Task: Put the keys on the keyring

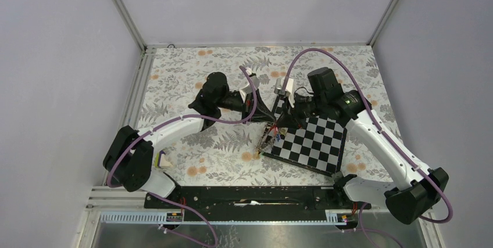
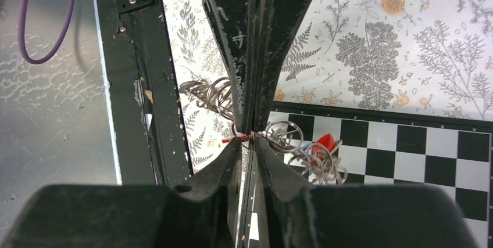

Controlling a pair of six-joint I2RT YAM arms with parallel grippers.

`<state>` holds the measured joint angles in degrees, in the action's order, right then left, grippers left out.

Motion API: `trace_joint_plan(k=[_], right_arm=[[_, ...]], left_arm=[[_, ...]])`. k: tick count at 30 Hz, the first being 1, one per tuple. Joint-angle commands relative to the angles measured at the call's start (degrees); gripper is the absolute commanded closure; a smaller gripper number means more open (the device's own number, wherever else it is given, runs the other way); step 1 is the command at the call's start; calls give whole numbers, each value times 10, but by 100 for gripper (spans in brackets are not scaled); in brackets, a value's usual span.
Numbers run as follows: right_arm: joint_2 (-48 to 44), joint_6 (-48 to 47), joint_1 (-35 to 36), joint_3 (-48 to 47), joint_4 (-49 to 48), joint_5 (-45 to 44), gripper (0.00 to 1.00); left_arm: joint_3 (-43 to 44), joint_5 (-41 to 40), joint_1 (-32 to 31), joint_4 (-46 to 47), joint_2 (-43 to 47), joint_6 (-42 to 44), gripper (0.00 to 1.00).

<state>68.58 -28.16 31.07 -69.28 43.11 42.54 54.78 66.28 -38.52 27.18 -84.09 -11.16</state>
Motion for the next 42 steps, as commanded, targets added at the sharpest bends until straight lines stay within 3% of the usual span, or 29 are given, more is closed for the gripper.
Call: trace_joint_plan(k=[1,14,42], right_arm=[[-38,6,2,2,-37,-3,76],[-67,17,-11,56,-65,15,70],[-79,8,-15,71,-71,76,64]], left_arm=[[-9,10,4,135,10,-75,100],[-32,-4,12,223,11,-153,100],[-41,-10,16,218,15,-142,100]])
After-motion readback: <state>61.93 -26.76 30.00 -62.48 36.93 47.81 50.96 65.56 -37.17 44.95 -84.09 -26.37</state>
